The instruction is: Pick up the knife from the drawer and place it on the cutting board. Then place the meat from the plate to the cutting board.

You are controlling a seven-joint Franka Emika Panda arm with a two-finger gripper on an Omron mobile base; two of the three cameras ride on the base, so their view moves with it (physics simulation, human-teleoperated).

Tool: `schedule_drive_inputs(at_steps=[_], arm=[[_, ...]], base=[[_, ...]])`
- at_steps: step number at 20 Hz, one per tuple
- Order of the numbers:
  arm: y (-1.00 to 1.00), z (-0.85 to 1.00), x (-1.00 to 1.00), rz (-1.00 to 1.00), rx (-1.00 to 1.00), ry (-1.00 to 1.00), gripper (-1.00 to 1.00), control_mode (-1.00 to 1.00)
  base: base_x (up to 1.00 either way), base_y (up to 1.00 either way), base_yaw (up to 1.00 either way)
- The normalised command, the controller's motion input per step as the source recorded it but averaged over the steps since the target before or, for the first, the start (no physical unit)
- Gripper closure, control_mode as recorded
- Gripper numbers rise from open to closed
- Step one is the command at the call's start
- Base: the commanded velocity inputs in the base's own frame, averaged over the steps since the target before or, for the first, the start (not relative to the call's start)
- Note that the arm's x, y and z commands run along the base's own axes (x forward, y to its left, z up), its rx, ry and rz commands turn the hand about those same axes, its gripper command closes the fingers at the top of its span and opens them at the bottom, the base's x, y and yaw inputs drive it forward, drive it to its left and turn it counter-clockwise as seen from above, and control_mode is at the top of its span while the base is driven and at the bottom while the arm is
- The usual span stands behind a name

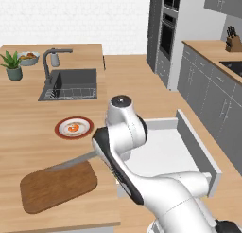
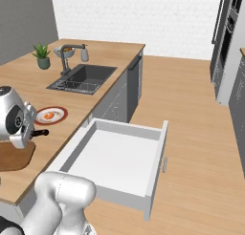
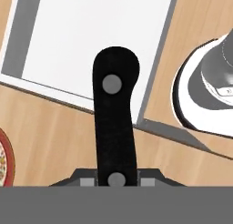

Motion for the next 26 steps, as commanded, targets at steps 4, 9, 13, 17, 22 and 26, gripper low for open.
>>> schedule_drive_inputs(at_steps=[4,9,13,17,22,26], arm=[[1.0,-0.73,0.0,0.01,0.0,0.0,1.0,-1.0],[1.0,-0.52,0.12,0.0,0.0,0.0,1.0,-1.0],[0.85,-0.25,0.52,0.0,0.0,-0.01,1.0,-1.0],[0.09,-0.08,0.73,0.0,0.0,0.0,1.0,-1.0],[0.01,-0.33,0.45,0.0,-0.03,0.03,1.0,-1.0],[0.16,-0.52,0.03,0.0,-0.03,0.01,-1.0,-1.0]], base=[[0.0,0.0,0.0],[0.0,0.0,0.0],[0.0,0.0,0.0],[0.0,0.0,0.0],[0.0,0.0,0.0],[0.0,0.0,0.0]])
